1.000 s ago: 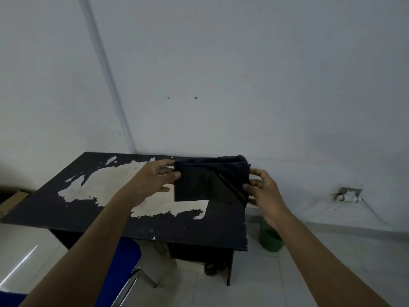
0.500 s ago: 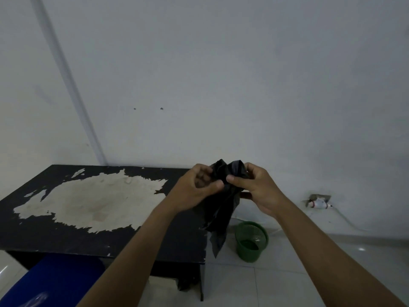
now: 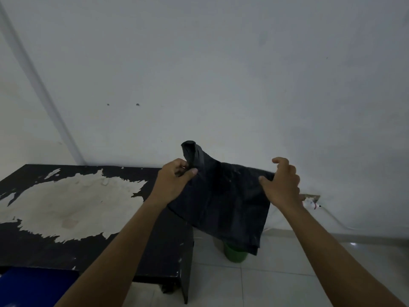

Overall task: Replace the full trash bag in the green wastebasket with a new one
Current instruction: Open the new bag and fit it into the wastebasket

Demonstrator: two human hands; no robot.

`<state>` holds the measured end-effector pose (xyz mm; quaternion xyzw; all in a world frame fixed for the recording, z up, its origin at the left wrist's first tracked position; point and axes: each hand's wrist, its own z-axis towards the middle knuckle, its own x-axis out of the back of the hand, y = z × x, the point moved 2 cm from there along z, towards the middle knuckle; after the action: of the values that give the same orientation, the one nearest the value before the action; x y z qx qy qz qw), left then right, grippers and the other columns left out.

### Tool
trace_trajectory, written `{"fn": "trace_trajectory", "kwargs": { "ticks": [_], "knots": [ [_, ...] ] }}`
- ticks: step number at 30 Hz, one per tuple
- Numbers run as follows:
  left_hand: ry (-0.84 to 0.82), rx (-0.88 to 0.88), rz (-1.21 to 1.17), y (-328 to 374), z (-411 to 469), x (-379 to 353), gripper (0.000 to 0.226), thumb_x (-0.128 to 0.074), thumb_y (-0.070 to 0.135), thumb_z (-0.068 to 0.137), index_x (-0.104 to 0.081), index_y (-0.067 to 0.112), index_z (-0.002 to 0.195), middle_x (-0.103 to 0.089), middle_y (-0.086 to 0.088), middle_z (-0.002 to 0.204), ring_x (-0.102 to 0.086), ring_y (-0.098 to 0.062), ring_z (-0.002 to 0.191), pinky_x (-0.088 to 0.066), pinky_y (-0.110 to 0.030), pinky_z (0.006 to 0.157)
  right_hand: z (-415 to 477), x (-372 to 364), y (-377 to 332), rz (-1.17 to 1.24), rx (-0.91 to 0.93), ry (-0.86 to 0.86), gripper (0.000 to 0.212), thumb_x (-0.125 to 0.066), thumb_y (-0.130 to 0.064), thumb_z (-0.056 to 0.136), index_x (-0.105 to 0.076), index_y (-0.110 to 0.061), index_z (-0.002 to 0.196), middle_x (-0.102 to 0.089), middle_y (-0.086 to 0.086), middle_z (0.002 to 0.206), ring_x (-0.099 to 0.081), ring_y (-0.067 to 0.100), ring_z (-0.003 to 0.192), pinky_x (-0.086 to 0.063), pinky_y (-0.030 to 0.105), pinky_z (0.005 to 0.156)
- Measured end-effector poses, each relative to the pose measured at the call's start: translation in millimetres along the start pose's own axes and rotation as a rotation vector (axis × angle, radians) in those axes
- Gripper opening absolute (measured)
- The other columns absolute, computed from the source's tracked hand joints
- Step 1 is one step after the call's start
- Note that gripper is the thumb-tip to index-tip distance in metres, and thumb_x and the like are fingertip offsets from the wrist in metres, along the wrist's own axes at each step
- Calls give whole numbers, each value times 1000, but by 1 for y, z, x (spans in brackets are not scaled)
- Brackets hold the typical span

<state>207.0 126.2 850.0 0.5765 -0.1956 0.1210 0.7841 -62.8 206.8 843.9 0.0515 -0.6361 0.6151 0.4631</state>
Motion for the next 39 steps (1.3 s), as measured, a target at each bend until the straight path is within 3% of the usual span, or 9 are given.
{"fn": "trace_trajectory", "kwargs": {
  "ticks": [6,12,20,23,26,30,33,36,39],
  "knots": [
    [-246,-80,-125,3,36,-52,36,-88,19,69,-61,3,87,-68,-11,83,-65,-22,75,-54,-31,71,22,-46,-48,438,-82,-486,36,-67,-54,83,-64,-18,89,-70,0,78,-66,16,65,-51,28,55],
    [-373,70,-329,-8,70,-72,49,-91,26,64,-59,3,94,-71,-9,89,-67,-20,81,-56,-36,77,62,-56,-27,619,-136,-398,21,-70,-14,88,-64,0,103,-69,9,79,-66,22,70,-54,32,62],
    [-223,-63,225,-43,125,-42,27,-72,1,76,-62,22,89,-61,1,80,-50,-7,60,-43,-15,62,114,-22,41,291,-98,-375,25,-63,0,87,-67,-22,98,-75,8,90,-70,26,82,-57,33,68],
    [-249,-151,305,-43,133,-52,27,-75,11,80,-60,22,100,-61,3,92,-54,-10,76,-47,-22,71,126,-22,35,339,-98,-455,22,-59,-2,91,-64,-20,103,-74,8,93,-68,23,78,-54,30,65],
    [23,-154,529,-42,135,-64,28,-71,23,81,-55,23,105,-50,5,99,-46,-17,91,-42,-37,78,128,-27,24,498,-160,-587,14,-58,-10,94,-65,-12,107,-70,6,85,-64,17,71,-51,27,60],
    [279,25,431,-27,122,-82,16,-61,24,85,-50,15,77,-54,1,72,-53,-23,68,-35,-30,53,126,-36,23,635,-212,-668,11,-60,-11,94,-67,-8,102,-67,4,83,-63,15,69,-49,25,55],
    [115,87,342,-22,116,-107,34,-61,44,89,-64,15,72,-66,-1,70,-65,-22,71,-46,-30,57,119,-45,22,724,-222,-664,4,-66,-7,90,-67,-7,94,-69,7,82,-66,14,66,-51,24,55],
    [-282,365,-158,-7,106,-134,54,-54,64,87,-60,25,124,-67,3,114,-66,-18,101,-57,-36,75,112,-53,20,756,-204,-691,12,-72,-7,85,-62,-8,78,-65,7,72,-63,14,61,-50,22,53],
    [-484,468,-475,-1,99,-153,53,-65,51,87,-53,24,131,-69,-1,119,-70,-21,103,-57,-47,85,109,-57,22,723,-203,-738,26,-75,-12,83,-52,-13,71,-59,4,65,-57,14,57,-46,21,51]
  ]
}}
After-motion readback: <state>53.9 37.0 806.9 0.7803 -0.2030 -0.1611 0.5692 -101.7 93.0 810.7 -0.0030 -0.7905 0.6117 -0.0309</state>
